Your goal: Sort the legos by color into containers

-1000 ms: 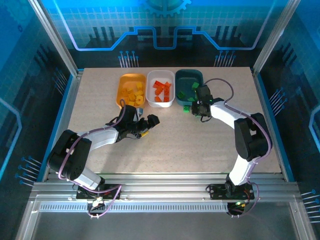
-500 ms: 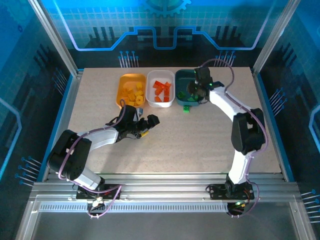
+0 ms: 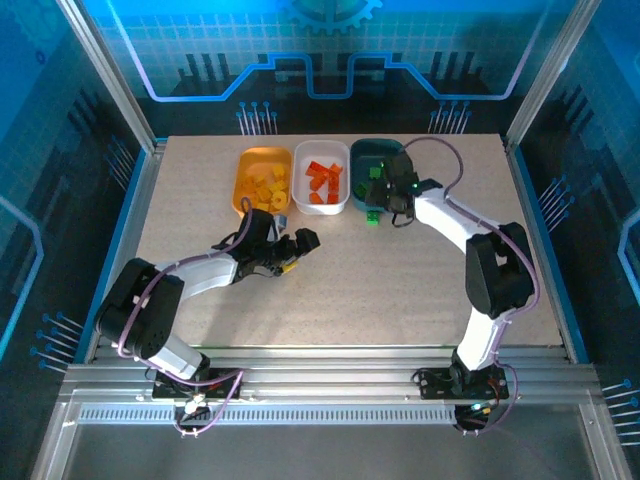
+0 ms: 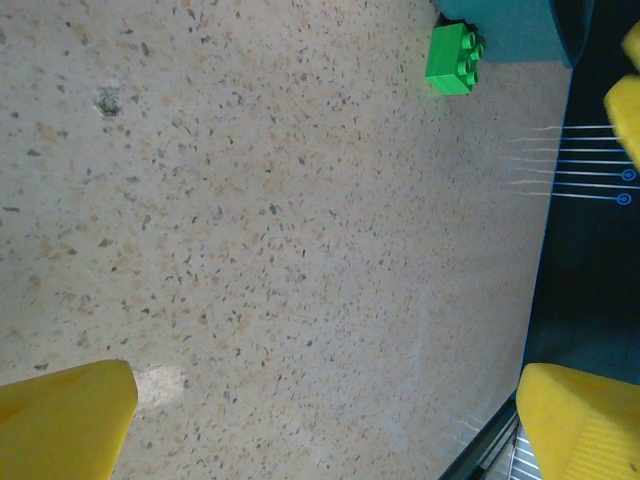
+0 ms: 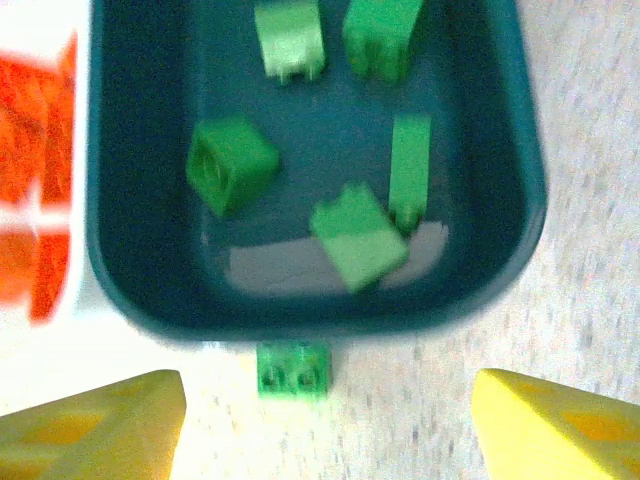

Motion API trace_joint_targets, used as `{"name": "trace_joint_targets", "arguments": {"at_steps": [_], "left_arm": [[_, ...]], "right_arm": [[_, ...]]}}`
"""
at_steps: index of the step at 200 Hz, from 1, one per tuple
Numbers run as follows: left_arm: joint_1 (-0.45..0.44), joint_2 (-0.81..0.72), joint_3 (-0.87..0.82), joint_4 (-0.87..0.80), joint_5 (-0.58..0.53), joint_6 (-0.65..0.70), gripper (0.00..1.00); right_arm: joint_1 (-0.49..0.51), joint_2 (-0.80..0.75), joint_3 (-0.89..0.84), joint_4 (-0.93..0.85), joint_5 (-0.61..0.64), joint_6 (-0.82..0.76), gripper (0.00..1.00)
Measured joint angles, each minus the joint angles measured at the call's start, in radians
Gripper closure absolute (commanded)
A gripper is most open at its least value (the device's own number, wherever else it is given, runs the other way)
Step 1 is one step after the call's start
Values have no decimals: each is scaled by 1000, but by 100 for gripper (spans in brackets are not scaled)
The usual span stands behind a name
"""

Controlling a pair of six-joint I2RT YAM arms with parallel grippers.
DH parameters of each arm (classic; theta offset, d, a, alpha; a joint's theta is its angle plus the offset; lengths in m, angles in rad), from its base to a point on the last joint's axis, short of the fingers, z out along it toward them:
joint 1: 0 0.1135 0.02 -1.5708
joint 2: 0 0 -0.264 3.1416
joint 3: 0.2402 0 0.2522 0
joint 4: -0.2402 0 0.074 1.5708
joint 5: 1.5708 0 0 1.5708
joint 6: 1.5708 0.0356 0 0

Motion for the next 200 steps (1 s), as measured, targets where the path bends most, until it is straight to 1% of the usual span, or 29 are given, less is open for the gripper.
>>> {"name": "trace_joint_targets", "arguments": {"at_steps": [16,36,71,100,119,139,153,179,200], "left_arm": [[0,22,13,1,0,0,1],[0,35,19,2,6,0,1],[0,34,18,7,8,-2,1],[0,19,8,2,7,-2,1],[0,10,7,-3,7,0,1],[0,6,7,-3,7,0,1],[0,6,7,-4,7,0,1],[0,6,7,-5,7,0,1],[0,4,7,-13,7,0,1]], "right_arm": [[37,13,-37,3,3,17,25],[52,55,-33,11,4,32,28],[53,174,48,-5,25,66,35],[53,222,67,-5,34,78,44],[53,238,77,-5,40,76,54],[53,246,80,-5,44,75,63],[53,246,80,-3,49,74,67],[56,227,52,19,58,64,69],[74,138,-35,29,67,50,69]]}}
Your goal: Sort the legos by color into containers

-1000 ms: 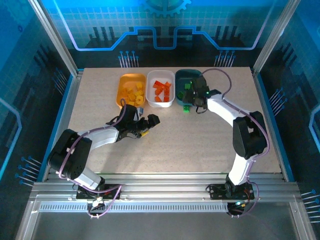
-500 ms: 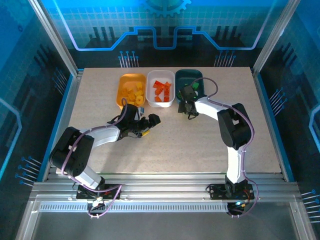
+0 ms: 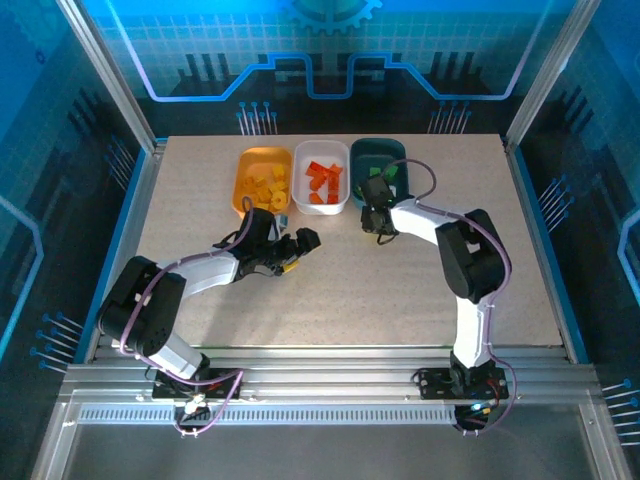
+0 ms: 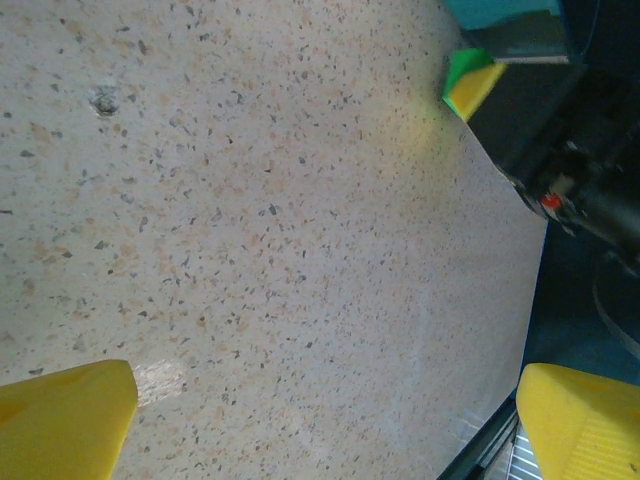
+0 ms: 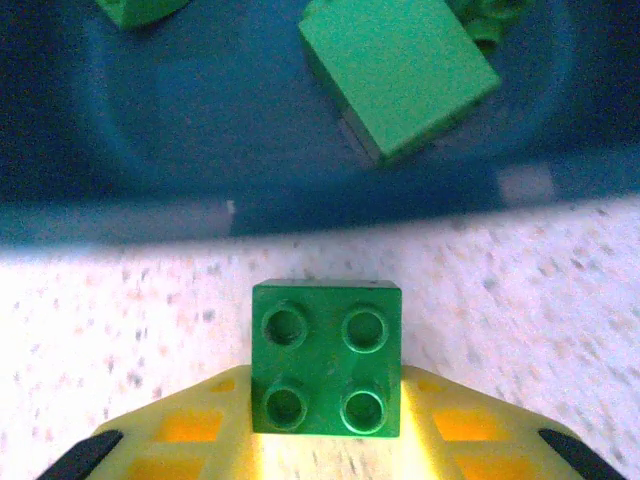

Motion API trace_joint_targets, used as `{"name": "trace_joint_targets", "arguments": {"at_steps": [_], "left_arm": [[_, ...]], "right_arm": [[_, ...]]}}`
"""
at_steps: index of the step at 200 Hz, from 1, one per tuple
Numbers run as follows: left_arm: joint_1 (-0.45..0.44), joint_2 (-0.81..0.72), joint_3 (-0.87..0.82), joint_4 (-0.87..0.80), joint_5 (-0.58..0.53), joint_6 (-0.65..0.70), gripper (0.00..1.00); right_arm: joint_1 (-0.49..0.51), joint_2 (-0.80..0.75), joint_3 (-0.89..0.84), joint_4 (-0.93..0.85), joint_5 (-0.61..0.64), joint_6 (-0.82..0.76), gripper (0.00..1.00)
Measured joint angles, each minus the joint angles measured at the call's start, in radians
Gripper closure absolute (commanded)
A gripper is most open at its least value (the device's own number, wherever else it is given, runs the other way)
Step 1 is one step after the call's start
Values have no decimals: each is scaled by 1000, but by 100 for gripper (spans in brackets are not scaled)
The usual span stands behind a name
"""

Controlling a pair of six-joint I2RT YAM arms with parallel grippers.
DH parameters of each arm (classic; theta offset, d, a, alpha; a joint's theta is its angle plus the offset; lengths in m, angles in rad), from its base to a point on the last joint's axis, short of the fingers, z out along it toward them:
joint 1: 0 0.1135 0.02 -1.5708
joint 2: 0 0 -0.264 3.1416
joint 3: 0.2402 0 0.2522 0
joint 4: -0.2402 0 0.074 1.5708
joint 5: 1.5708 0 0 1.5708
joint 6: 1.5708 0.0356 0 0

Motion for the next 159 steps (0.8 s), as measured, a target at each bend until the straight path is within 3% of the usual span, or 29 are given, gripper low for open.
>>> {"name": "trace_joint_targets", "arguments": {"at_steps": [39,77,85,96,106,133,159], "left_arm": [[0,-24,3,-19,-11,19,1],[0,-9,18,-11,-7,15,1],[0,-8,19,-13,-7,16,1],[0,-9,20,-14,-7,18,1],[0,-9,25,-29,-8,21,1],[0,-37,44,-89,-18,53,1],[0,-82,78,-142,-36,79,1]], "right_arm": [[11,-199,-52,-13,29,-45,69],[-89,-54,186,-26,10,-70,67],[-110,-13,226,-35,-4,-74,62],[-135,51,290,-59,-29,-84,40],[-150,93,332,-72,-49,-93,32],[-160,90,338,-93,-81,-124,26],[-156,-75,210,-57,-98,-139,25]]}}
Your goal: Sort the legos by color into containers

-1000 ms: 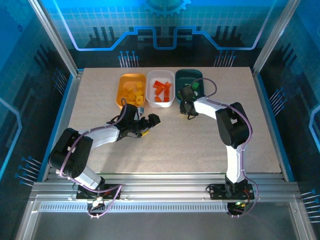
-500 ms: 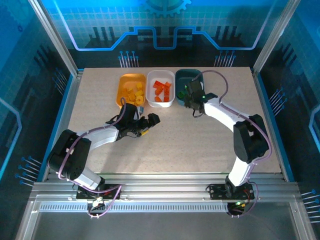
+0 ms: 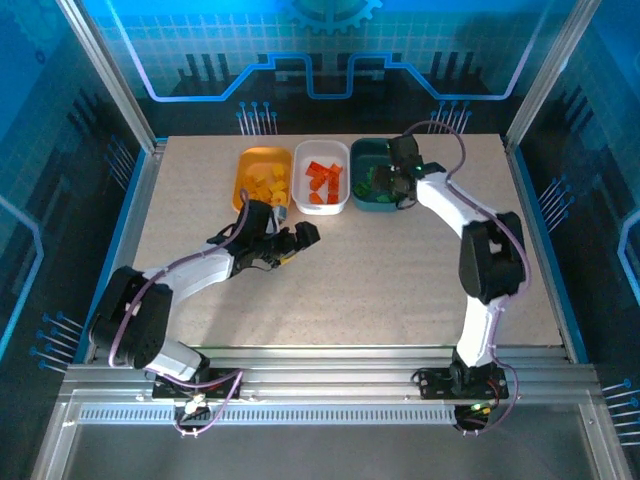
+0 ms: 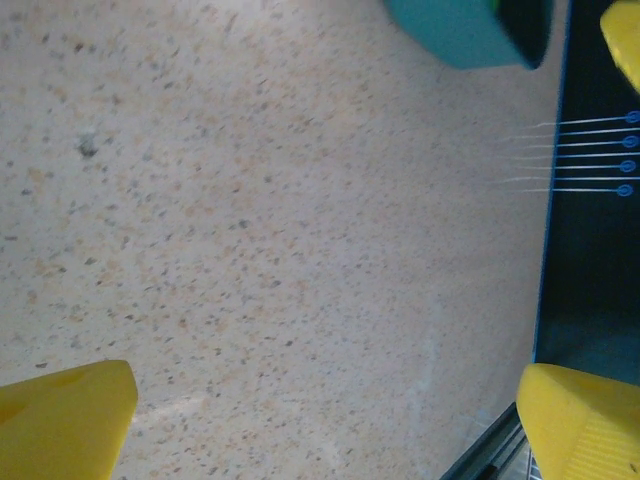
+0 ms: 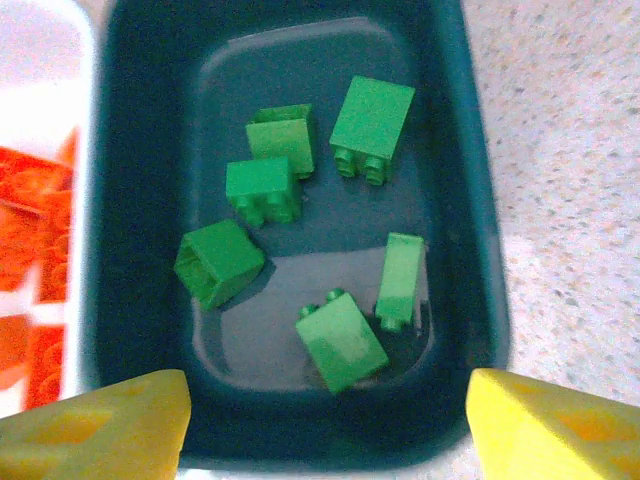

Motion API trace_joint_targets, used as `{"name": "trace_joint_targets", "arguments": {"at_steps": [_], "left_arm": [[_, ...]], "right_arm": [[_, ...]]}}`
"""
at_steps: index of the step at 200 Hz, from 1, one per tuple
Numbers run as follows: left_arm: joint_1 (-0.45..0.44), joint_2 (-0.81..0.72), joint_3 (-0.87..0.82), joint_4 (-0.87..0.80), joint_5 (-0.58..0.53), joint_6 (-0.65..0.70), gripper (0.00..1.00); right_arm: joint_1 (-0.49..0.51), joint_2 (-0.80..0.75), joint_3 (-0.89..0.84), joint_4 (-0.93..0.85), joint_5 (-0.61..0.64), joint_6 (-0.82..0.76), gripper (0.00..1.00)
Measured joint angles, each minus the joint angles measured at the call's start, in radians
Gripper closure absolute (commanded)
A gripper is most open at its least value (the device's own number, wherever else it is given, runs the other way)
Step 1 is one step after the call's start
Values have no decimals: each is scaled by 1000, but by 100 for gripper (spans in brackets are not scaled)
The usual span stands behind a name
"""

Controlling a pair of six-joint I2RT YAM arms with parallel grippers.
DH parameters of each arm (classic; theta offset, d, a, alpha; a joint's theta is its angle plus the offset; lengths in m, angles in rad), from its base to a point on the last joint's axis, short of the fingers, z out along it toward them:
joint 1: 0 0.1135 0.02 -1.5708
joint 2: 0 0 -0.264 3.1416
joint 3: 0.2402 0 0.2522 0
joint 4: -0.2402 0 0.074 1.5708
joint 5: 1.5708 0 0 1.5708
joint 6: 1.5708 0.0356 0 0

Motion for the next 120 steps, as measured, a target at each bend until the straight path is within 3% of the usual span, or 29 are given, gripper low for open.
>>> {"name": "trace_joint_targets", "arguments": {"at_steps": [33,38,43,67,87,103,120], "left_arm": [[0,-69,77,-95,-56,59,1],[0,-92,85,-113,-77,72,1],[-1,-115,92,-127,-92,81,1],[-13,-263,96,-167,-220,106,1],[-48,-399,42,-105,-381,124,1],[-62,-461,-17,-48,-523,138,1],[-57,-470,-81,24,-661,195,1]], "right_arm": [[9,-429,-334,150,-69,-16,16],[16,-511,-393,187,-80,-23,12],[24,-581,-438,210,-89,-24,0],[85,-851,-614,360,-117,-27,0],[116,-923,-693,431,9,15,0],[101,-875,-681,380,145,81,0],[56,-827,-704,370,194,103,0]]}}
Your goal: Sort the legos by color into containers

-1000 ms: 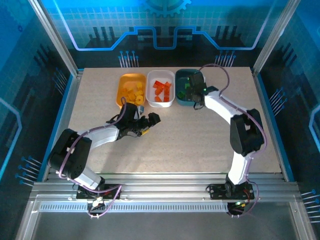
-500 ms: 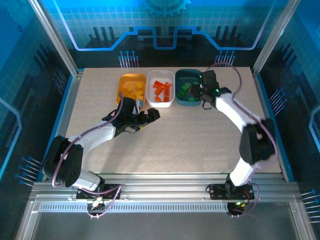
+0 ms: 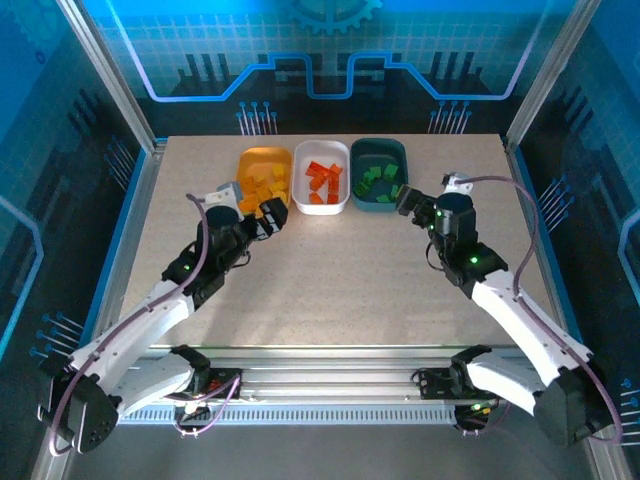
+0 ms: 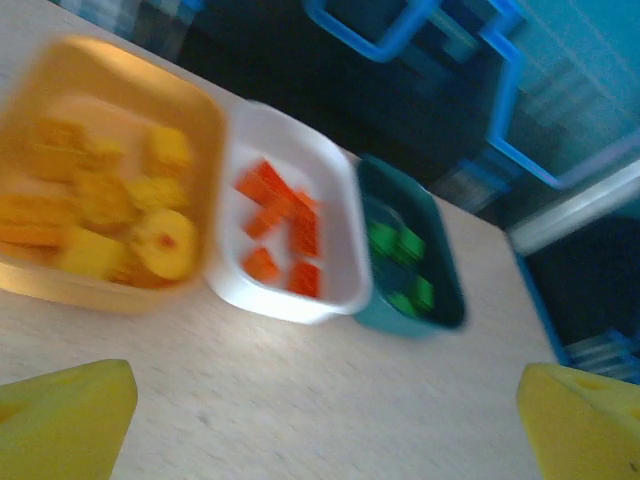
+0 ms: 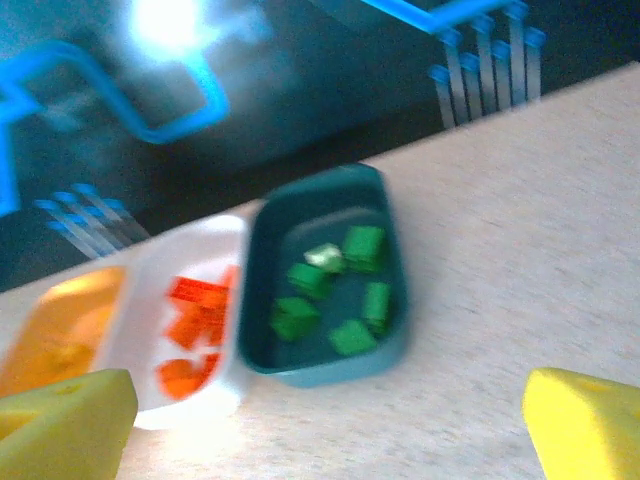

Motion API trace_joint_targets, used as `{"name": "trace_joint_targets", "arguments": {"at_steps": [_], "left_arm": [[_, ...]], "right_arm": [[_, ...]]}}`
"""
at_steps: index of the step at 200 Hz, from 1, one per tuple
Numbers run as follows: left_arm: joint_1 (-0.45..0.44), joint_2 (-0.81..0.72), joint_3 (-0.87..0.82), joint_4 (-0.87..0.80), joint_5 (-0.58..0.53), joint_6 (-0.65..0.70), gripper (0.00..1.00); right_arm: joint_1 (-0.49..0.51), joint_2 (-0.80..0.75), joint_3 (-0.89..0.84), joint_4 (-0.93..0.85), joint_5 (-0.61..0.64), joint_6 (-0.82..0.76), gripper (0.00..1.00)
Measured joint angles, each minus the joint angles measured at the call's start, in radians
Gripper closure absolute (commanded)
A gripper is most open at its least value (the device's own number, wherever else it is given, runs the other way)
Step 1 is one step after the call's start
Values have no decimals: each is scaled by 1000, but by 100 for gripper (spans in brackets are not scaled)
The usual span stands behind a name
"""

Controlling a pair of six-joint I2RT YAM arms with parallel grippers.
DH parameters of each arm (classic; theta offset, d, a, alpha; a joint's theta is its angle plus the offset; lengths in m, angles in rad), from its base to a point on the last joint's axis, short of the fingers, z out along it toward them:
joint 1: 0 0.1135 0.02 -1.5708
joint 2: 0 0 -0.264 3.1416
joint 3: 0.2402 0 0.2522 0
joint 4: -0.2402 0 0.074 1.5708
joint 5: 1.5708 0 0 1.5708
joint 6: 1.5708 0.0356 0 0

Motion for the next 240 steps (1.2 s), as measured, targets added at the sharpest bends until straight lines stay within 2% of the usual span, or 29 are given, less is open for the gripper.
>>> {"name": "trace_joint_targets", "arguments": {"at_steps": [22,41,58,80,102,122,149,173,184,203,222,240], "left_arm": [[15,2,-164,243,-99,217,1],[40,34,-318,495,-122,407,1],[89,130,-412,699,-123,555,1],[128,273,-458,906,-147,659,1],[144,377,-507,1091,-153,737,1],[166,387,-513,1122,-152,792,1],[215,351,-512,1109,-146,794,1],[309,307,-505,1028,-51,738,1],[351,352,-501,1048,-20,715,1],[376,543,-497,1158,-3,687,1],[395,573,-489,1064,24,655,1],[420,571,-407,969,40,629,1]], "right_arm": [[-35,-27,-127,112,2,-57,0],[-43,-30,-198,208,-3,-155,0],[-77,-18,-216,285,-31,-226,0],[-136,-8,-256,389,-98,-320,0],[-150,18,-277,420,-160,-438,0],[-151,47,-283,437,-197,-507,0],[-151,84,-283,454,-236,-552,0],[-152,112,-283,468,-248,-570,0],[-153,127,-283,473,-253,-576,0],[-156,152,-283,484,-261,-590,0],[-162,163,-283,487,-260,-620,0],[-180,162,-283,490,-277,-649,0]]}}
